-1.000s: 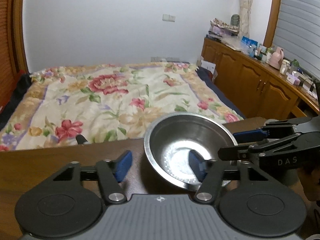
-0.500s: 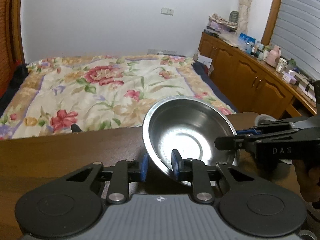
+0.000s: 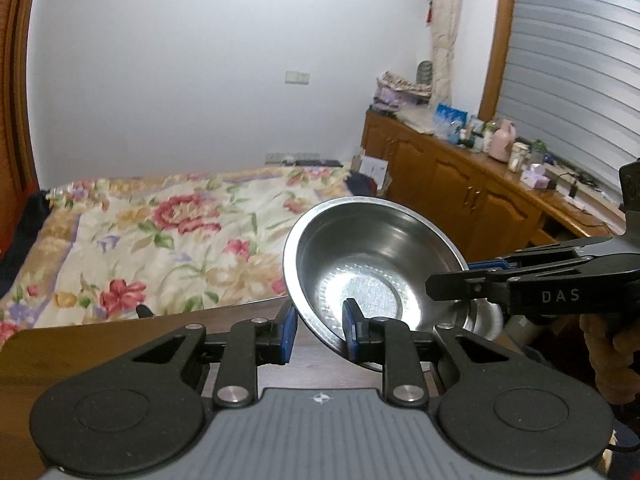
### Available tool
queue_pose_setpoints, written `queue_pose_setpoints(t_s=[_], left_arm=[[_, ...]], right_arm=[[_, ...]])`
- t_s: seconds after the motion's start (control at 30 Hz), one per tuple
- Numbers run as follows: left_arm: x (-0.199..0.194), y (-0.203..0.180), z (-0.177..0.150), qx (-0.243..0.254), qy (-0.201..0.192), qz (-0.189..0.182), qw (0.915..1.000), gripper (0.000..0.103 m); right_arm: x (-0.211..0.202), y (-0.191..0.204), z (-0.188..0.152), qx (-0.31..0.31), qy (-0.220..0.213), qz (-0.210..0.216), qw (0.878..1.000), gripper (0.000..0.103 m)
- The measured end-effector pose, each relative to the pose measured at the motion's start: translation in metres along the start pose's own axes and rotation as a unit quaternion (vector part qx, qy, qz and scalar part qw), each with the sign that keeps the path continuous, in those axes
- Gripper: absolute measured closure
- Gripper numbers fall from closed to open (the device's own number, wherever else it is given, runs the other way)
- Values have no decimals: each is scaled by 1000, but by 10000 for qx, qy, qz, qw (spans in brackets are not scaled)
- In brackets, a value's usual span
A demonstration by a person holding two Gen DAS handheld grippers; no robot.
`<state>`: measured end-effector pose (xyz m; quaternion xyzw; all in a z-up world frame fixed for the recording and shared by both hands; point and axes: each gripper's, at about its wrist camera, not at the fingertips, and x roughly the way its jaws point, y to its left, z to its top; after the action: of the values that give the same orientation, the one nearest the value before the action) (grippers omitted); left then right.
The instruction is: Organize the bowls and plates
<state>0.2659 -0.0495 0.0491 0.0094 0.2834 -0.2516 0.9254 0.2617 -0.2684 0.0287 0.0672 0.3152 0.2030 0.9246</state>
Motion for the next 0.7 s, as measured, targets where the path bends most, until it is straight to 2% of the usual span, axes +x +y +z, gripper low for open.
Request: queue_pose_setpoints(t_s=[0.4, 0.7], left_arm=[[-68, -32, -30, 42, -117, -121, 9998, 77], [-93, -44, -69, -83, -76, -131, 9998, 77]], right_arm=[[-59, 22, -26, -30, -221, -30, 9997, 80], [-66, 27, -74, 228, -88, 178, 9995, 80]])
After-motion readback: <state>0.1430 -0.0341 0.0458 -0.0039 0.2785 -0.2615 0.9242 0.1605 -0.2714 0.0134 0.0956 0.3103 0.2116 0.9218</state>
